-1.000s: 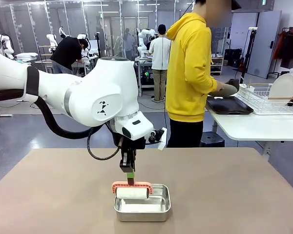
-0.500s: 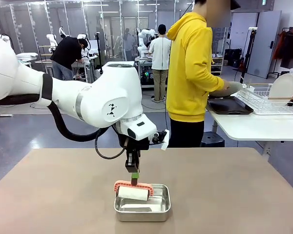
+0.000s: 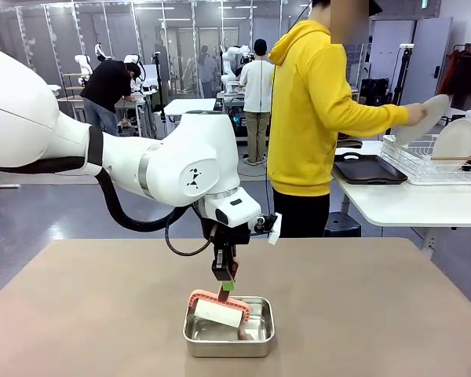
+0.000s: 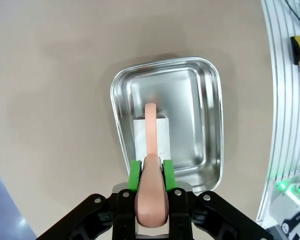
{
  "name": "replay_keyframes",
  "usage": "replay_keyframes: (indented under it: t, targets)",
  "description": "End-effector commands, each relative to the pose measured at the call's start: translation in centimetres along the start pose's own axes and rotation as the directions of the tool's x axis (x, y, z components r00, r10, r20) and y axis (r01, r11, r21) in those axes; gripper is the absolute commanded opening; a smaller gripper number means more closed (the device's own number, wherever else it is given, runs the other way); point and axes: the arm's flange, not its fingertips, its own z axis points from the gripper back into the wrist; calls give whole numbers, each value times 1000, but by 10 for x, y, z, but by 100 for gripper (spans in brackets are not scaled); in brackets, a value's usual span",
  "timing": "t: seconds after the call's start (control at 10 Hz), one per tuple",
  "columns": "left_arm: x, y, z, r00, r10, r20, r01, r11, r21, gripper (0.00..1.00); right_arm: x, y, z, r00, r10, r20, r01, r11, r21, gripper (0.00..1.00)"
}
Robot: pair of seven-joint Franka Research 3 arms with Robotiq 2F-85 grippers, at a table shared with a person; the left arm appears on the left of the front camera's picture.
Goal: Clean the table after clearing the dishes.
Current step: Place the Lint Roller back on top of the Airtight Container.
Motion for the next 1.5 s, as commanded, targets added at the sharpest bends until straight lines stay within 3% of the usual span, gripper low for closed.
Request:
replay_keyframes:
  t: [0.0,0.3,0.8,1.4]
  targets:
    - [-1,4,8,1000,-23,11,23,999,-26,22,-6,4,-4,1000,-1,7,0,1000,12,87]
    - [7,14,5,999,-25,28,27,998,-48,22,-6,4,-4,1000,-1,7,0,1000,12,87]
    - [-17,39,-22,997,63,38,-61,996,-65,22,-6,4,-4,1000,-1,7,0,1000,12,87]
    - [-41,61,-44,997,40,70,-33,994,-103,22,-6,4,-4,1000,-1,7,0,1000,12,87]
